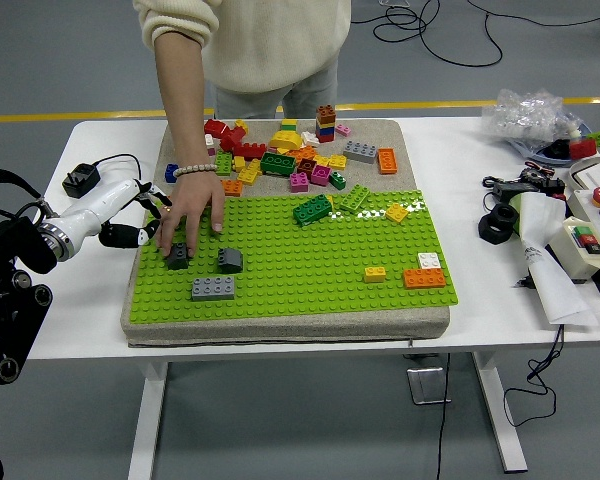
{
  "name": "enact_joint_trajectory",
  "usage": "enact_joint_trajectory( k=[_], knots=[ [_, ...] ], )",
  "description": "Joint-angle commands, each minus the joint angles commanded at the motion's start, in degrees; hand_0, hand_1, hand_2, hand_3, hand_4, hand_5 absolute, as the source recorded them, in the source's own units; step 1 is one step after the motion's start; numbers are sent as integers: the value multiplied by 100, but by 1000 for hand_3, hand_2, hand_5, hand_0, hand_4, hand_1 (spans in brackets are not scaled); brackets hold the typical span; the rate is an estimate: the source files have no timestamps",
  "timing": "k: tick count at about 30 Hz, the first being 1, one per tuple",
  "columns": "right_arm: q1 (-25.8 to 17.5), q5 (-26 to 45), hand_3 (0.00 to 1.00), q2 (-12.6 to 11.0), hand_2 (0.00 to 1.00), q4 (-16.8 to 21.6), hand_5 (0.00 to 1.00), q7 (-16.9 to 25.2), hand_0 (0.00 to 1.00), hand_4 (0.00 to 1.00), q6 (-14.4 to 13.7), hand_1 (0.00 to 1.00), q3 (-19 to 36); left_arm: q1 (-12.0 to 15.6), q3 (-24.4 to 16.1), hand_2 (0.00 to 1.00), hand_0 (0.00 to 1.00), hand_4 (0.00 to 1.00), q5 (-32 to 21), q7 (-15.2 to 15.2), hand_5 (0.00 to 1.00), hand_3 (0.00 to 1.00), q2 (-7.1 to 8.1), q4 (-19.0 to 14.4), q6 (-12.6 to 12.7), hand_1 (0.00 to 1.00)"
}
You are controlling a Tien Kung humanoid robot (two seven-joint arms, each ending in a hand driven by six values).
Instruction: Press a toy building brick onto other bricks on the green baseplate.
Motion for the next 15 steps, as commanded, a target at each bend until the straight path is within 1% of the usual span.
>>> enact_joint_trajectory(
  k=[11,12,15],
  knots=[
    [-1,-9,766,5,760,0,691,1,787,998,1,721,2,-6,17,763,885,880,0,7,36,837,9,-5,-20,782],
    [-2,-9,767,6,759,0,692,0,787,998,2,721,1,-6,19,736,871,864,0,9,26,822,10,-6,-19,772],
    [-4,-8,767,6,759,0,692,-1,787,998,3,721,-2,-4,26,736,871,864,0,12,26,822,14,-11,-26,772]
  ],
)
